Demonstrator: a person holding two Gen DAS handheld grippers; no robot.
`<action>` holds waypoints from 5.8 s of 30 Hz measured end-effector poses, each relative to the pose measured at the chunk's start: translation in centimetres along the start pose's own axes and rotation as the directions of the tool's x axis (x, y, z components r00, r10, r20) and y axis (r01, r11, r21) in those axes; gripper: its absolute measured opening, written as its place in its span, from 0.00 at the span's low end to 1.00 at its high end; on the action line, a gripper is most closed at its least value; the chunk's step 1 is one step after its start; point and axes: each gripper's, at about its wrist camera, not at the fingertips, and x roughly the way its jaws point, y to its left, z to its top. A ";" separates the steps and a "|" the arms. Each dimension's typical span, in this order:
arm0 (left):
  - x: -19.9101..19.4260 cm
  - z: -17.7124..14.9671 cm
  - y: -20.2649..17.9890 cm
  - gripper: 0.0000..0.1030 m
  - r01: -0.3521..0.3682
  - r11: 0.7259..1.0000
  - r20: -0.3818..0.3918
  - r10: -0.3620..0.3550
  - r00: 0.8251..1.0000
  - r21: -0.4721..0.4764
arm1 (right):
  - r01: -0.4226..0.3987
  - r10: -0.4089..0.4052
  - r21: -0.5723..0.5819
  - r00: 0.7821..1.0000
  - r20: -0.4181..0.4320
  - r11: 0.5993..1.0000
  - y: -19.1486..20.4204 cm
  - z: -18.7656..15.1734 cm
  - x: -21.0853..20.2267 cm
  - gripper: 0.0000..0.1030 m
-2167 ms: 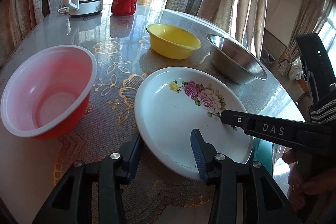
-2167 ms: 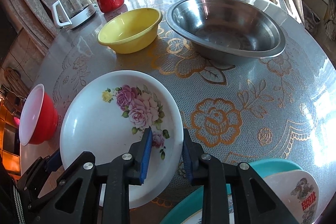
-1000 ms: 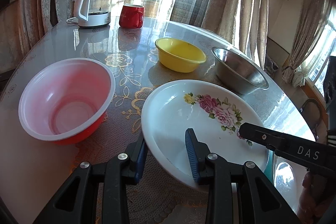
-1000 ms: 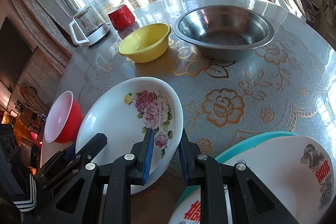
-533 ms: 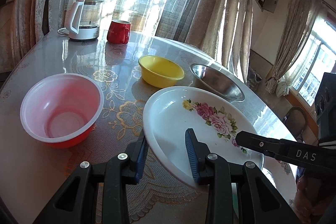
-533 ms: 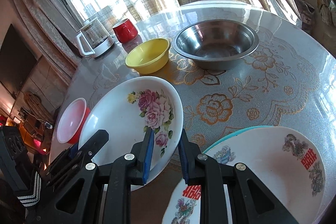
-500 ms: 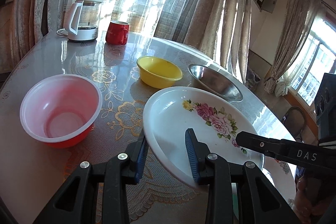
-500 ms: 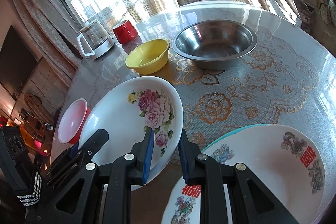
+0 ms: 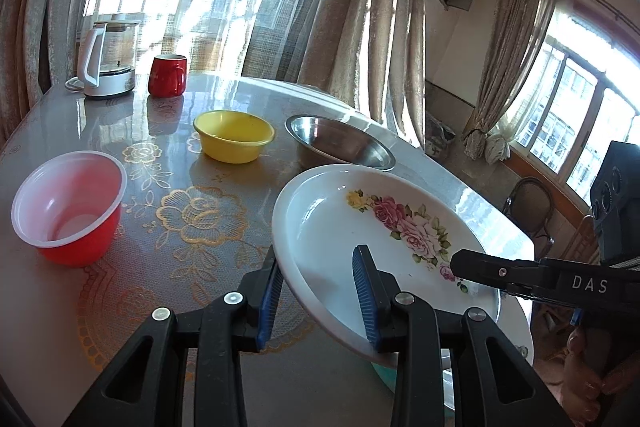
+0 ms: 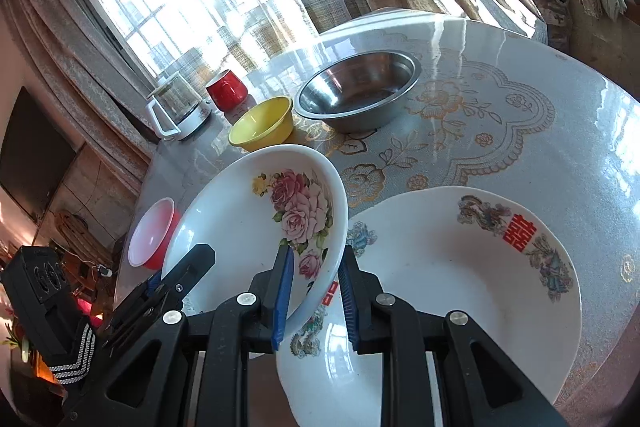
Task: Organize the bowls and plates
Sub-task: 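Lower the floral plate onto the red-character plate with the right tool, then open the right tool and withdraw it from the plate stack, then move the right tool to the rim of the steel bowl, then close the right tool on the steel bowl rim, then lift and carry the steel bowl with the right tool toward the plate stack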
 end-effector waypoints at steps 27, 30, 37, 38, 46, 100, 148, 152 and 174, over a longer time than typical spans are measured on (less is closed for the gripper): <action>2.0 -3.9 -7.9 0.35 0.144 0.966 -0.182 -0.105 0.978 0.216 | 0.125 -0.119 0.201 0.992 -0.041 0.972 -8.8 -4.8 -4.3 0.22; 1.8 -4.0 -7.9 0.41 0.163 0.964 -0.189 -0.123 0.974 0.212 | 0.131 -0.123 0.204 0.991 -0.052 0.970 -8.9 -4.9 -4.2 0.22; 1.2 -3.8 -7.4 0.49 0.216 0.959 -0.210 -0.176 0.962 0.184 | 0.170 -0.158 0.179 0.984 -0.079 0.969 -8.7 -4.1 -3.7 0.22; 1.1 -3.8 -7.4 0.50 0.217 0.958 -0.210 -0.177 0.962 0.188 | 0.172 -0.159 0.174 0.984 -0.083 0.970 -8.7 -4.1 -3.6 0.22; 0.0 -4.1 -7.7 0.68 0.263 0.943 -0.217 -0.218 0.952 0.205 | 0.206 -0.194 0.160 0.977 -0.090 0.965 -8.6 -3.7 -3.3 0.22; -2.8 -0.7 6.6 0.91 -0.276 0.958 0.016 0.278 0.961 -0.082 | 0.131 -0.130 -0.101 0.991 0.015 0.986 1.7 -2.6 -0.2 0.32; 15.6 9.2 4.5 0.91 0.055 0.967 -0.084 -0.078 0.993 -0.251 | 0.114 -0.089 0.184 0.986 -0.142 0.976 -4.2 13.3 13.1 0.26; 16.7 9.5 4.5 0.83 0.057 0.964 -0.117 -0.090 0.989 -0.258 | 0.136 -0.117 0.191 0.988 -0.105 0.972 -4.9 13.9 13.0 0.33; 17.5 8.6 1.8 0.30 0.094 0.994 -0.144 -0.101 0.984 -0.052 | 0.155 -0.143 0.130 0.985 -0.099 0.979 -4.1 12.4 13.3 0.20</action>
